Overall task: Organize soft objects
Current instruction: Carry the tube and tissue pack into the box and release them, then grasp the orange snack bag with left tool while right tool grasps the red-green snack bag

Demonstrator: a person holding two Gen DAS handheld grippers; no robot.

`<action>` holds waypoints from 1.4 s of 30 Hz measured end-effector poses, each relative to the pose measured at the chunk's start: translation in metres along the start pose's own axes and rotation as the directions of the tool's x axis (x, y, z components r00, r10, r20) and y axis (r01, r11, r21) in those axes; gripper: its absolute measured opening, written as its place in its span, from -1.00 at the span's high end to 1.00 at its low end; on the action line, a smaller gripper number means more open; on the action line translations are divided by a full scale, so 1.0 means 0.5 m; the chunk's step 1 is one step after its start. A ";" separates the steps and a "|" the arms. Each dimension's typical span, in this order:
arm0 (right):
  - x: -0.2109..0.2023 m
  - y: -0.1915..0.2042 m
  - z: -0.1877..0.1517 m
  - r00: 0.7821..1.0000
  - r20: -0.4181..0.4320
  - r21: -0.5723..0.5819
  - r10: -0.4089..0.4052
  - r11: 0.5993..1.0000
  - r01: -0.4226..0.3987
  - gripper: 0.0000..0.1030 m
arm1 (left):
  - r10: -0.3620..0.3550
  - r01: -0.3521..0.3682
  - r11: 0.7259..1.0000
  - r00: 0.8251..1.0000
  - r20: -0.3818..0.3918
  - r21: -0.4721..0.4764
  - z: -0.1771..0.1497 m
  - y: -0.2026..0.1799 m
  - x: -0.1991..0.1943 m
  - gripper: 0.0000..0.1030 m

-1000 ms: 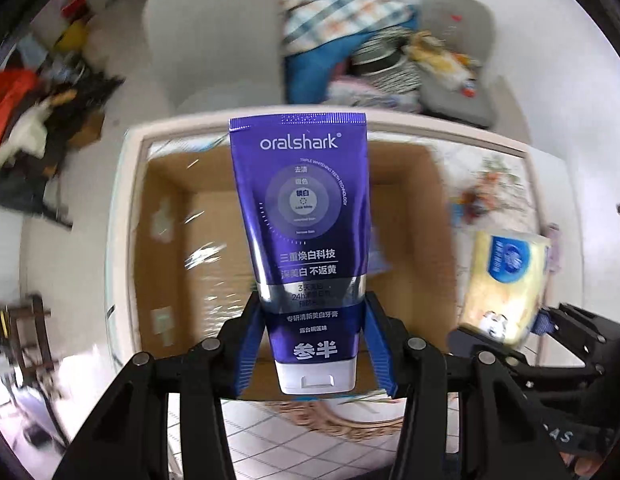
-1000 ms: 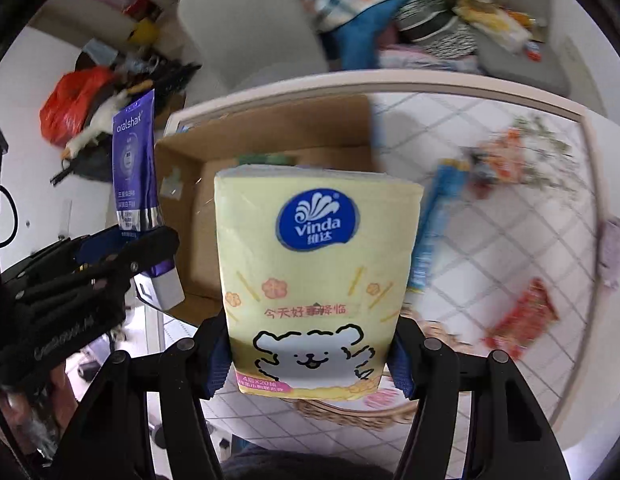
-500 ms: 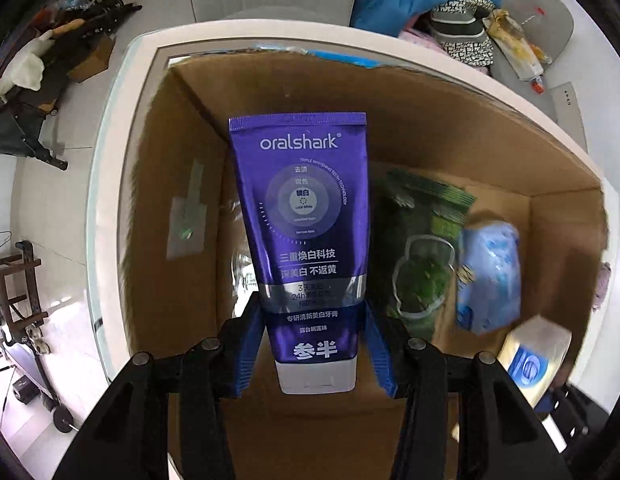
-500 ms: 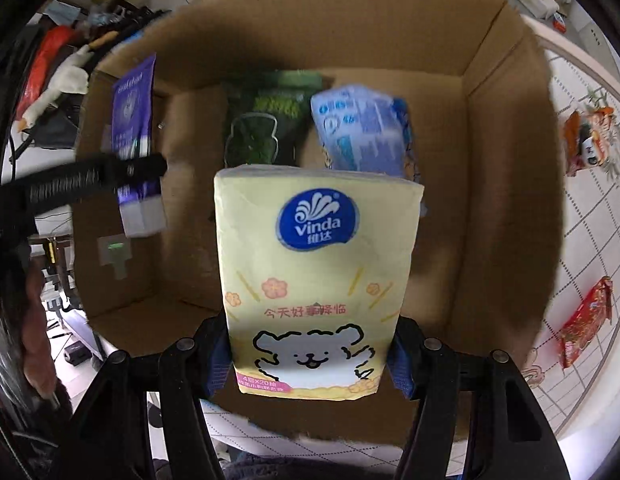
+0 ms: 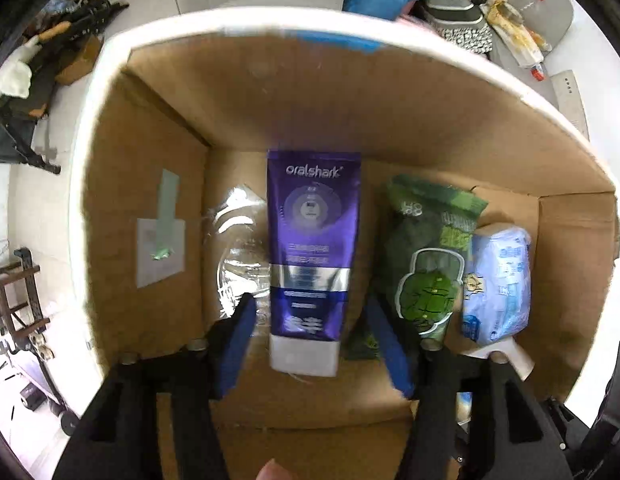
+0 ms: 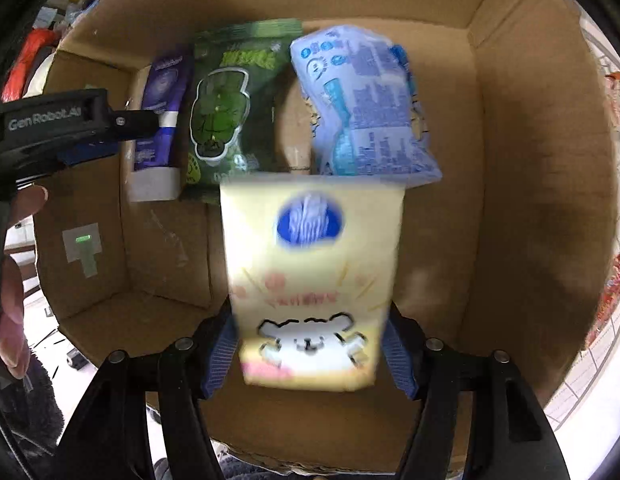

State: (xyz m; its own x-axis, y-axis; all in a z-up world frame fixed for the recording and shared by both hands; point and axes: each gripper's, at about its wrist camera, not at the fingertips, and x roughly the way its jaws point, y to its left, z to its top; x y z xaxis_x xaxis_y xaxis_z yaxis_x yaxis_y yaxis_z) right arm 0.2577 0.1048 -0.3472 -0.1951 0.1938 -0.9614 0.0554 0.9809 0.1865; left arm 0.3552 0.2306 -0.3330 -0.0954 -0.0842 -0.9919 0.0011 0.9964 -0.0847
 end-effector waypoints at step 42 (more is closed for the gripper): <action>-0.379 -0.024 -0.276 0.918 0.397 -0.044 -0.018 0.998 0.039 -0.88 | 0.019 -0.010 1.000 0.934 0.356 -0.026 -0.398 -0.051 -0.318 -0.91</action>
State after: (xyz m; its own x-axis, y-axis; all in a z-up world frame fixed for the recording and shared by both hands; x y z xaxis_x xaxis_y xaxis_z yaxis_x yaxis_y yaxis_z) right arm 0.1591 0.0585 -0.1393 0.2086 0.1532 -0.9659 0.0050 0.9875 0.1576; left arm 0.1724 0.2205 -0.1544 0.2654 -0.0634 -0.9620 -0.0235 0.9971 -0.0722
